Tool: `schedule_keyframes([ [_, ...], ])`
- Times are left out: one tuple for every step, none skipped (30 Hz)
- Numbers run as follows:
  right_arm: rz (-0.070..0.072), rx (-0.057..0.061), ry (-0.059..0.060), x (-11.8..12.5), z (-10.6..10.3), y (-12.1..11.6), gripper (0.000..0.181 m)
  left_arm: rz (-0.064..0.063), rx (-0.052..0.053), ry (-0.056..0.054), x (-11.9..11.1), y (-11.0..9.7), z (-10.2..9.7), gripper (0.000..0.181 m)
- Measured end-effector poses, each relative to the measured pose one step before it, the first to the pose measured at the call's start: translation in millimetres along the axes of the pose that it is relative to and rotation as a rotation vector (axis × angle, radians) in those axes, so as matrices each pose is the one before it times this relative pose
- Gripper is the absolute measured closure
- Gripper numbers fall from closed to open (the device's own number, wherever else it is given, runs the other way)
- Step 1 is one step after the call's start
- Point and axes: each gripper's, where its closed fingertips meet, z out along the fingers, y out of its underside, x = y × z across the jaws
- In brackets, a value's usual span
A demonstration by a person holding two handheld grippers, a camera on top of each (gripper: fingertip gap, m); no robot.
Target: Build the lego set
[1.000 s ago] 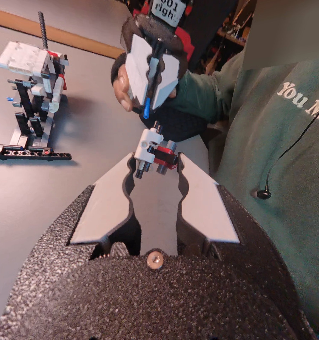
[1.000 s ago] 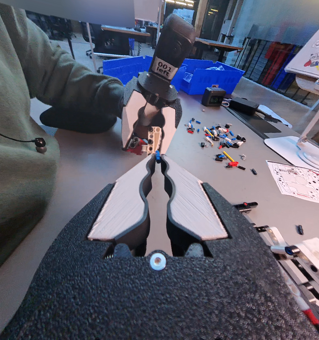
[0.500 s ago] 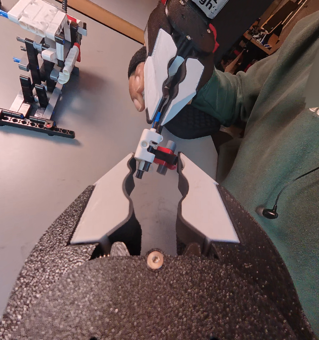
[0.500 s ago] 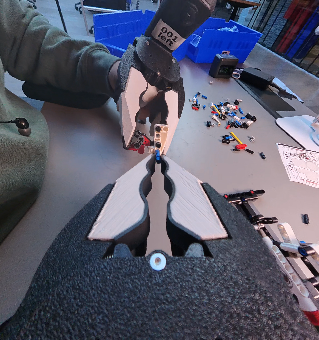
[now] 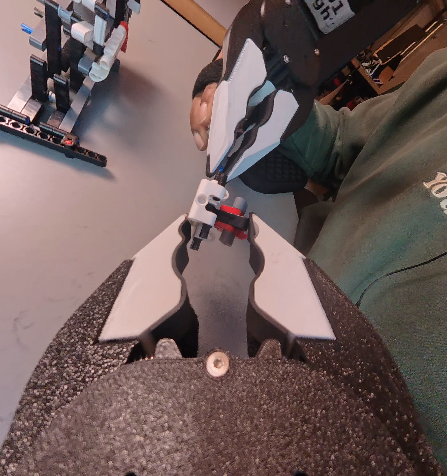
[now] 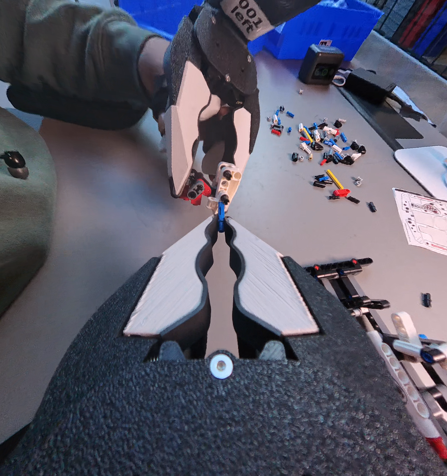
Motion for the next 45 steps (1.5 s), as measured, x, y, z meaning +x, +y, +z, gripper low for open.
schedule_keyframes([
  [-0.0250,-0.0351,0.0065,-1.09,2.73,4.69,0.178,-0.0107,-0.0214,-0.0115,-2.84,4.27,0.95,0.137],
  [-0.0117,-0.0314,-0.0059,-1.80,1.83,4.63,0.177,-0.0023,-0.0248,-0.0136,-2.35,4.48,1.84,0.137],
  [-0.0075,-0.0242,-0.0106,-1.83,1.26,4.23,0.177,0.0022,-0.0242,-0.0138,-1.41,3.75,2.06,0.137],
  [-0.0053,-0.0256,-0.0051,-0.91,1.50,4.33,0.177,-0.0007,-0.0191,-0.0109,-0.88,2.27,1.61,0.137],
  [-0.0081,-0.0250,-0.0004,-0.30,1.39,4.22,0.177,-0.0057,-0.0124,-0.0069,-1.23,1.32,1.08,0.137],
  [-0.0032,-0.0144,0.0022,0.33,1.08,2.84,0.177,-0.0096,-0.0093,0.0008,-0.71,1.35,0.74,0.137],
  [0.0064,-0.0010,-0.0071,-0.84,0.92,0.57,0.177,-0.0083,-0.0075,0.0006,-0.61,1.50,0.71,0.137],
  [0.0007,-0.0034,-0.0065,-1.14,1.09,0.59,0.177,-0.0081,-0.0096,-0.0019,-0.73,1.68,0.75,0.137],
  [-0.0042,-0.0054,-0.0033,-0.93,1.34,0.69,0.177,-0.0035,-0.0140,-0.0063,-1.02,2.28,1.08,0.137],
  [-0.0019,-0.0095,-0.0051,-1.05,1.70,1.10,0.177,-0.0032,-0.0139,-0.0077,-1.00,2.04,1.01,0.137],
  [-0.0060,-0.0107,-0.0009,-0.37,1.47,1.68,0.177,-0.0027,-0.0112,-0.0084,-1.16,1.60,0.83,0.137],
  [-0.0014,-0.0077,-0.0036,-0.66,1.18,1.21,0.177,-0.0038,-0.0090,-0.0058,-0.72,1.26,0.46,0.137],
  [-0.0051,-0.0142,-0.0009,-0.59,1.67,2.12,0.177,-0.0027,-0.0070,-0.0040,-0.37,0.98,0.58,0.137],
  [-0.0150,-0.0252,0.0014,-0.79,2.15,3.67,0.178,-0.0013,-0.0076,-0.0030,-0.25,1.18,0.63,0.137],
  [-0.0173,-0.0235,0.0090,0.07,2.50,3.41,0.177,-0.0049,-0.0089,-0.0020,-0.50,1.31,0.87,0.137],
  [-0.0083,-0.0143,-0.0013,-1.15,2.29,1.69,0.177,-0.0057,-0.0147,-0.0055,-1.06,2.33,1.29,0.137],
  [-0.0033,-0.0060,-0.0043,-1.25,1.51,0.71,0.177,-0.0048,-0.0166,-0.0086,-1.55,2.63,1.59,0.137],
  [0.0044,-0.0059,-0.0066,-1.07,1.02,0.92,0.177,-0.0054,-0.0143,-0.0051,-0.76,2.23,1.52,0.137],
  [0.0003,-0.0056,-0.0017,-0.23,0.71,0.87,0.177,-0.0042,-0.0032,-0.0044,-0.12,0.21,0.66,0.137],
  [0.0014,-0.0043,-0.0030,-0.46,0.49,0.27,0.178,-0.0005,-0.0044,-0.0070,-0.15,-0.09,0.05,0.137],
  [-0.0018,-0.0082,-0.0012,-0.23,0.75,0.77,0.178,0.0045,-0.0081,-0.0101,-0.06,0.28,0.15,0.137],
  [-0.0040,-0.0108,-0.0010,-0.68,1.16,0.91,0.178,0.0061,-0.0083,-0.0118,-0.09,0.41,0.25,0.137],
  [-0.0032,-0.0093,0.0008,-0.45,1.10,0.71,0.178,0.0031,-0.0080,-0.0115,-0.12,0.29,0.24,0.137],
  [-0.0008,-0.0074,-0.0026,-0.59,0.65,0.32,0.178,0.0047,-0.0112,-0.0130,-0.11,0.45,0.16,0.137],
  [-0.0010,-0.0039,-0.0027,-0.14,-0.06,-0.23,0.178,0.0076,-0.0149,-0.0173,-0.25,0.66,0.10,0.137],
  [0.0042,-0.0026,-0.0048,0.03,-0.46,-0.37,0.178,0.0086,-0.0149,-0.0198,-0.46,0.38,0.06,0.137],
  [0.0082,0.0004,-0.0043,0.09,-0.31,-0.50,0.178,0.0068,-0.0110,-0.0167,-0.62,0.40,0.04,0.137],
  [0.0153,0.0034,-0.0046,0.07,0.29,-0.16,0.178,0.0027,-0.0028,-0.0094,-0.68,0.08,-0.03,0.137],
  [0.0195,0.0045,-0.0070,-0.42,0.87,0.46,0.178,-0.0026,0.0059,0.0013,-0.41,-0.02,0.04,0.137],
  [0.0186,0.0068,-0.0069,-0.87,0.90,0.09,0.178,-0.0074,0.0096,0.0039,-0.04,-0.22,-0.02,0.137],
  [0.0134,0.0015,-0.0072,-1.31,0.86,0.29,0.178,0.0006,0.0041,-0.0059,0.02,0.31,0.13,0.137],
  [0.0045,-0.0049,-0.0014,-0.55,1.01,0.87,0.178,0.0112,-0.0037,-0.0167,-0.05,0.59,0.49,0.137],
  [0.0021,-0.0107,0.0019,0.29,1.49,1.22,0.179,0.0133,-0.0073,-0.0185,-0.06,0.53,0.66,0.137],
  [0.0022,-0.0063,0.0012,0.30,1.48,0.36,0.179,0.0108,-0.0069,-0.0117,-0.09,0.39,0.32,0.137],
  [0.0098,0.0006,-0.0019,0.30,0.64,-0.05,0.179,0.0023,-0.0008,-0.0012,-0.21,0.17,-0.04,0.137],
  [0.0165,0.0066,-0.0031,0.70,-0.15,-0.17,0.178,-0.0051,0.0073,0.0041,-0.18,-0.23,-0.10,0.137],
  [0.0201,0.0120,-0.0043,0.39,-0.64,-0.50,0.179,-0.0045,0.0097,0.0027,-0.20,-0.13,-0.05,0.137],
  [0.0160,0.0103,-0.0016,-0.04,-0.72,-0.53,0.179,-0.0013,0.0097,-0.0009,-0.04,0.13,0.05,0.137],
  [0.0167,0.0061,0.0009,-0.58,-0.34,-0.32,0.179,-0.0007,0.0091,-0.0055,-0.14,0.04,0.16,0.137],
  [0.0076,-0.0010,0.0051,-0.66,-0.22,0.20,0.179,0.0047,0.0055,-0.0127,0.00,0.32,0.31,0.137],
  [-0.0037,-0.0099,0.0110,-0.12,0.33,0.59,0.179,0.0065,0.0019,-0.0168,-0.09,0.32,0.58,0.137],
  [-0.0058,-0.0156,0.0101,-0.11,0.72,0.66,0.179,0.0047,-0.0007,-0.0153,-0.05,0.11,0.39,0.137],
  [-0.0009,-0.0123,0.0049,-0.15,0.61,0.49,0.179,0.0038,-0.0032,-0.0122,-0.19,0.12,0.29,0.137],
  [0.0060,-0.0089,0.0031,0.26,0.01,0.59,0.179,0.0016,-0.0037,-0.0106,-0.17,-0.22,0.26,0.137],
  [0.0068,-0.0087,0.0021,0.02,-0.11,0.54,0.179,0.0039,-0.0064,-0.0133,-0.20,-0.21,0.42,0.137],
])
